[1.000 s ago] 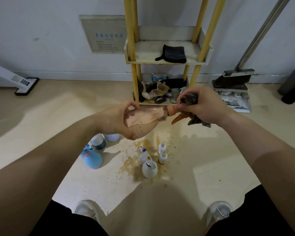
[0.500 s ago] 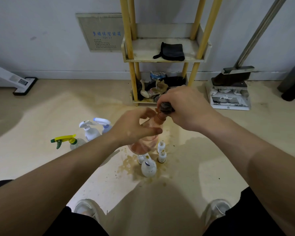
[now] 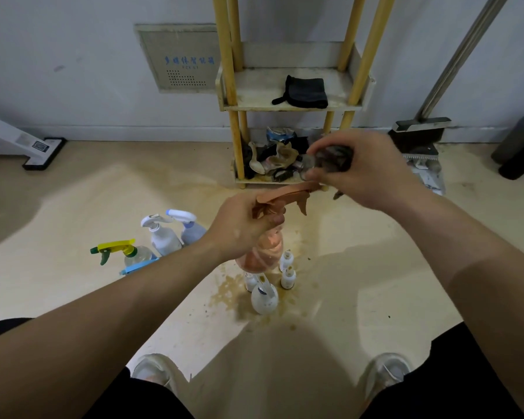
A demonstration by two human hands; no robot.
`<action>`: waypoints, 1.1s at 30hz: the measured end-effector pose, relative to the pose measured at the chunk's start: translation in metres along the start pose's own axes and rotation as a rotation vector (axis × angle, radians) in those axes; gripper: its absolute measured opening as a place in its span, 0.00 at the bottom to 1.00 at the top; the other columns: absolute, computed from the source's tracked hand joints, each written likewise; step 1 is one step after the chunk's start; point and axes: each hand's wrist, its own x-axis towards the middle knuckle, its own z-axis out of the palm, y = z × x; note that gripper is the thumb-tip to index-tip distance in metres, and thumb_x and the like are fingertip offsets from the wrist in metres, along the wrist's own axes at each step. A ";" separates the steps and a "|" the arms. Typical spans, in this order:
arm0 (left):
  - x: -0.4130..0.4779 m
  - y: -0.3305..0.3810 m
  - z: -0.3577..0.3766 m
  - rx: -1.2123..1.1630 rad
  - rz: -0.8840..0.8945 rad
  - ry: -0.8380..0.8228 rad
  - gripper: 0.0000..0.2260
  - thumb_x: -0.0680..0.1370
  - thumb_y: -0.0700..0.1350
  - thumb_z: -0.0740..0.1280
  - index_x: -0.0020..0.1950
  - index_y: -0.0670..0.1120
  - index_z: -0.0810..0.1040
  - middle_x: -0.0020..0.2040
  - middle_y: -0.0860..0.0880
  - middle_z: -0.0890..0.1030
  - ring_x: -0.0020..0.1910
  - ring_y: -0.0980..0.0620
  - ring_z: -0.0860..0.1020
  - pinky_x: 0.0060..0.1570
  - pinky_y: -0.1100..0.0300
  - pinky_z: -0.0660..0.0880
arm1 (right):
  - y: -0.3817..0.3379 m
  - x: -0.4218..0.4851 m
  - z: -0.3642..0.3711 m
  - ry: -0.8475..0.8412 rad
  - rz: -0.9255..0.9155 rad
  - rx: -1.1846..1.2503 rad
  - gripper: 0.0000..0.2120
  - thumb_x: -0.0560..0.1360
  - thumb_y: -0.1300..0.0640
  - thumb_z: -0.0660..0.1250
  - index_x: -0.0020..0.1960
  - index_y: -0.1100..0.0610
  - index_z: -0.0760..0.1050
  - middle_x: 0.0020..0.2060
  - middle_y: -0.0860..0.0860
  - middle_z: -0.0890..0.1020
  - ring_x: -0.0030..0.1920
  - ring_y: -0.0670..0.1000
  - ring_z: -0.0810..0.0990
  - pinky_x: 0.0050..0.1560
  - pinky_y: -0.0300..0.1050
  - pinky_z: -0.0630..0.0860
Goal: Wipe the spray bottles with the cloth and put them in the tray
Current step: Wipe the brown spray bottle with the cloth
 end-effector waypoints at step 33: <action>0.004 0.003 -0.008 -0.177 -0.030 -0.060 0.11 0.77 0.37 0.72 0.58 0.48 0.82 0.51 0.50 0.86 0.54 0.52 0.84 0.62 0.46 0.77 | 0.012 -0.002 0.000 -0.091 0.010 0.092 0.17 0.82 0.55 0.64 0.70 0.49 0.73 0.58 0.45 0.77 0.58 0.44 0.75 0.55 0.35 0.70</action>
